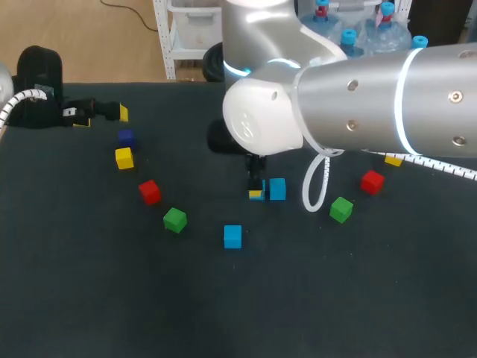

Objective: Place the blue cubes, place green cubes on the blue cubes, place the yellow cubes on the green cubes, then place the red cubes on the yellow cubes, and place purple cube on the red cubes.

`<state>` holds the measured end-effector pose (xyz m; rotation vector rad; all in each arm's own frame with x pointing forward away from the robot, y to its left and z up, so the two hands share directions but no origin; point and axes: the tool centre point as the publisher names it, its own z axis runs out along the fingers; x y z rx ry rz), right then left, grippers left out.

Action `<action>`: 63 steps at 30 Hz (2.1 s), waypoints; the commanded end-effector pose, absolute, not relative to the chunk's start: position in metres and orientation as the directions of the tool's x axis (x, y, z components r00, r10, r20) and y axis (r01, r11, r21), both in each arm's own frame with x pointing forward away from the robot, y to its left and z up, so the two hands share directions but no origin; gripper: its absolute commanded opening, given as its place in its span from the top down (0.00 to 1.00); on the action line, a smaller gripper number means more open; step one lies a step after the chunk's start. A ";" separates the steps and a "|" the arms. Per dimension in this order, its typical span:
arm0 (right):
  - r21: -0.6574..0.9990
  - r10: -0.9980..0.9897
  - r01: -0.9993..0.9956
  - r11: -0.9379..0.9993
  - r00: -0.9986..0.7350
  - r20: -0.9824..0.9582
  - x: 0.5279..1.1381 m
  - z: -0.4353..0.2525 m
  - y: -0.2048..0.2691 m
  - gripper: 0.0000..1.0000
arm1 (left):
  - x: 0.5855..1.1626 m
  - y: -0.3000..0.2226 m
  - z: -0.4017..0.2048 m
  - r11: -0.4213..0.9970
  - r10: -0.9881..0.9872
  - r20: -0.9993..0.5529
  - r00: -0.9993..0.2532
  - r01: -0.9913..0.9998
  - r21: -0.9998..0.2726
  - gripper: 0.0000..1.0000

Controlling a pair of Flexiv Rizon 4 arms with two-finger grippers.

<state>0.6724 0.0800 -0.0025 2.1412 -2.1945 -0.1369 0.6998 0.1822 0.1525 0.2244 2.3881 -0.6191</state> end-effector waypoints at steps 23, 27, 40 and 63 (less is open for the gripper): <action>0.118 -0.999 -0.993 0.030 -0.034 -0.028 0.669 -0.002 0.079 0.00 | 0.700 0.184 0.151 0.868 0.001 -0.640 -0.769 0.318 -0.381 0.00; 0.109 -0.998 -0.993 0.035 -0.040 -0.048 0.668 0.005 0.081 0.00 | 0.700 0.184 0.151 0.868 0.001 -0.640 -0.769 0.318 -0.381 0.00; 0.020 -0.990 -0.998 0.061 -0.063 -0.124 0.646 0.044 0.079 0.00 | 0.700 0.184 0.151 0.868 0.001 -0.640 -0.769 0.318 -0.381 0.00; -0.248 -0.944 -0.943 0.224 -0.146 -0.296 0.648 0.079 -0.015 0.00 | 0.700 0.184 0.151 0.868 0.001 -0.640 -0.769 0.318 -0.381 0.00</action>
